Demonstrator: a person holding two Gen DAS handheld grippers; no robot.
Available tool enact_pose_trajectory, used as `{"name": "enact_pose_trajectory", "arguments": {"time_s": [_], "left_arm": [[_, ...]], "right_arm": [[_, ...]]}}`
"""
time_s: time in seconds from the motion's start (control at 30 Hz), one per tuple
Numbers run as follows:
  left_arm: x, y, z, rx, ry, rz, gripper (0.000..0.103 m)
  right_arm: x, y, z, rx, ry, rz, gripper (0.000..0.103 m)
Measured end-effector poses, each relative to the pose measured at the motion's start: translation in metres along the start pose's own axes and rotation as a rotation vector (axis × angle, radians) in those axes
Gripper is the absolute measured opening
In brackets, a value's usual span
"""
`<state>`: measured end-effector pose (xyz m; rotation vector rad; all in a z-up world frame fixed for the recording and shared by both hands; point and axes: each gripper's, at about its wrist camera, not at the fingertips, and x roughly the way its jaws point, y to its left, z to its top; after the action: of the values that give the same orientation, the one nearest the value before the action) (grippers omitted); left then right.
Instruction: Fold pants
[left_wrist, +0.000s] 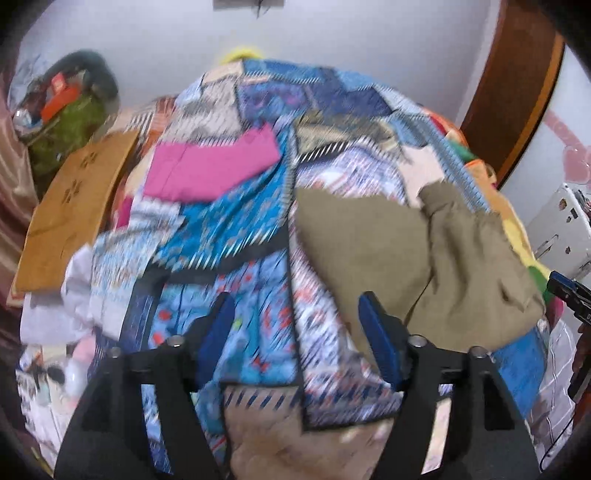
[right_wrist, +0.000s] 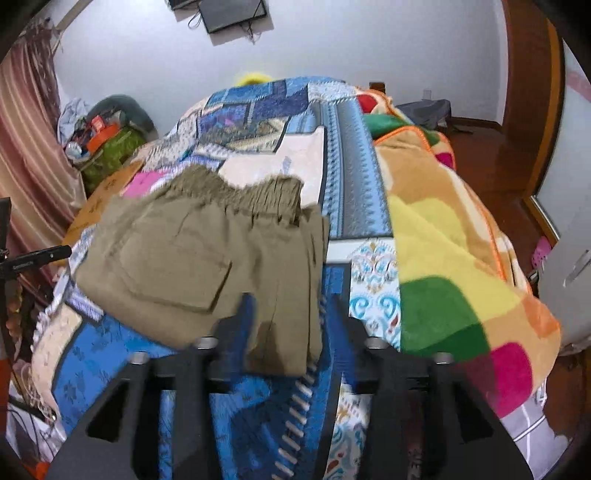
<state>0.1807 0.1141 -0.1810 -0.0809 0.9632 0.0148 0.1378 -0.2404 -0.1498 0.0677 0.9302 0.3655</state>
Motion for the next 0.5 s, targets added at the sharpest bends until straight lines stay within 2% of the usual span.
{"name": "enact_pose_trajectory", "arguments": {"time_s": [0.03,0.17,0.33,0.43,0.5], "left_arm": [[0.004,-0.004,0.004,0.009,0.006,-0.005,0.070],[0.032,-0.017,0.018,0.018,0.059,-0.030,0.070],[0.069,-0.019,0.019,-0.015,0.143,-0.080,0.070],[0.074,-0.019,0.020,-0.029,0.139,-0.110,0.071],[0.076,-0.019,0.022,-0.027,0.140,-0.128,0.071]], "right_arm": [[0.000,-0.002,0.004,0.008,-0.015,0.000,0.059],[0.014,-0.006,0.018,0.012,-0.005,0.003,0.063],[0.051,-0.020,0.026,0.053,0.094,0.042,0.067],[0.072,-0.028,0.024,0.067,0.162,0.061,0.067],[0.081,-0.031,0.021,0.079,0.187,0.105,0.067]]}}
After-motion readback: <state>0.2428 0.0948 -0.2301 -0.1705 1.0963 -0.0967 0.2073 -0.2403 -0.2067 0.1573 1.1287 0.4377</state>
